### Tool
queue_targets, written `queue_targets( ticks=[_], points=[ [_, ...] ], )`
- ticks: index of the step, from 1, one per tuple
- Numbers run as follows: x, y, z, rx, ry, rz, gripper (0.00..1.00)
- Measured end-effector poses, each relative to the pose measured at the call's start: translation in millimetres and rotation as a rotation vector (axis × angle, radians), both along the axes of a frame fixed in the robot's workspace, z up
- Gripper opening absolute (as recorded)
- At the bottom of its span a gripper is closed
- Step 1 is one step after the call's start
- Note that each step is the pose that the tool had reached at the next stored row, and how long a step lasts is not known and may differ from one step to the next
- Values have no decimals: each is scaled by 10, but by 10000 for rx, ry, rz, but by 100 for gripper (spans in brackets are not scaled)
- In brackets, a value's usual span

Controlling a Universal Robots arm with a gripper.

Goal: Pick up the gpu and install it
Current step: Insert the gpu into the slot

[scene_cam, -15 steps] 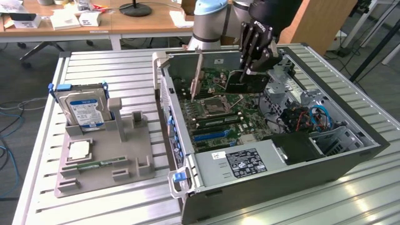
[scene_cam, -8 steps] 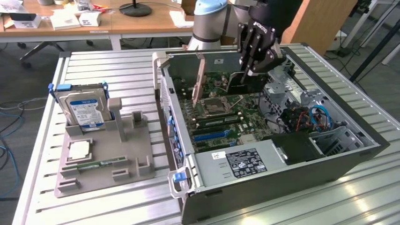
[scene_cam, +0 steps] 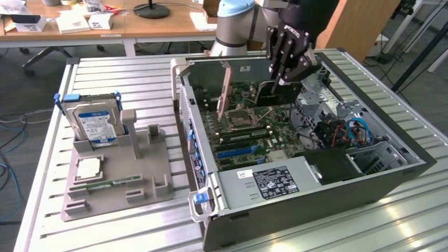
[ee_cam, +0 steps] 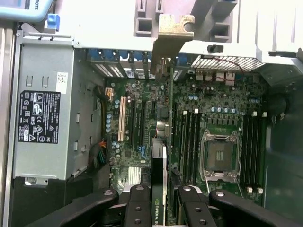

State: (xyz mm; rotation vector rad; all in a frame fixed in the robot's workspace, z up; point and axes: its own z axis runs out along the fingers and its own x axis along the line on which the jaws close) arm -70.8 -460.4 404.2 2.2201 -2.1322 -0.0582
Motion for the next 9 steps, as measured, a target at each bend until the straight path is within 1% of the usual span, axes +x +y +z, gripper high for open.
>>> queue_targets(
  ticks=[1, 2, 3, 5, 7, 9],
  points=[
    [0, 0, -2, 1, -86, 0, 26],
    [-1, 0, -5, 3, -159, 0, 26],
    [-2, 0, -8, 4, -211, 0, 26],
    [-5, 0, -11, 2, -270, -1, 26],
    [-11, 0, -13, 3, -303, -22, 26],
    [-11, 0, -15, 1, -322, -113, 26]
  ],
)
